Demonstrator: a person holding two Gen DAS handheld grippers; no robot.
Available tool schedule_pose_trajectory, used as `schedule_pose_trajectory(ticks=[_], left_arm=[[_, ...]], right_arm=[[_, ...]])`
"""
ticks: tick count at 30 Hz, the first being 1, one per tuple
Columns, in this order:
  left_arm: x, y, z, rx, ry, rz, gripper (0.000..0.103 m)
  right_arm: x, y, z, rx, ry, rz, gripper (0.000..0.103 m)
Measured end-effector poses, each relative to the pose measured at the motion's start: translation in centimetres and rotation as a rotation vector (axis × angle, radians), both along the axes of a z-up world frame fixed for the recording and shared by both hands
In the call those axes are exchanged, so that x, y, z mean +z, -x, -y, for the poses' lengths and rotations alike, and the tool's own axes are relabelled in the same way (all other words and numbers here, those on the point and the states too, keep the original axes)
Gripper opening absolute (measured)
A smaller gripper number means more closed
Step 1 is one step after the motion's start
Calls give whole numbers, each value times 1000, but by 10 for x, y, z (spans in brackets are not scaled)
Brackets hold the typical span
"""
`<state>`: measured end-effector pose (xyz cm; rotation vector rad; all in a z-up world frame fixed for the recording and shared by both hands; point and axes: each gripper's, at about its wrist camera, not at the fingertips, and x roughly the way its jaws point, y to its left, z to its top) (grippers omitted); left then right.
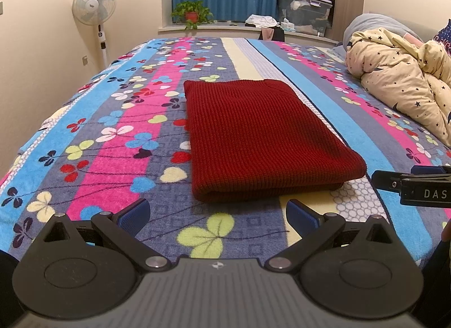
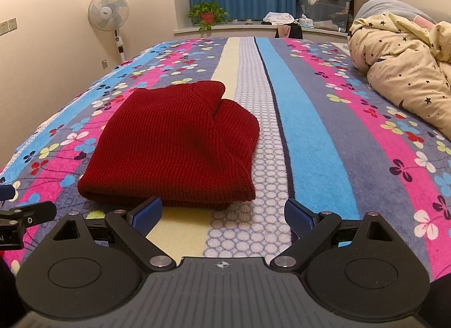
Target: Fold small clothes
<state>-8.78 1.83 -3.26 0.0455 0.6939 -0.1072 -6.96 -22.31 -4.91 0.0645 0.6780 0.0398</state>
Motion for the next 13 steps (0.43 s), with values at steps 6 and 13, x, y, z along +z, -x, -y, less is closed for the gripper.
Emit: schedule_pose_trajectory(ticks=[6,13], left_arm=[[0,0,0,0,0,1,103],[-1,0,-1,-2,-2,3,103]], right_arm=[[-1,0,3,0,-4,-6,94],[-1,0,5,-2,-6,-10,94]])
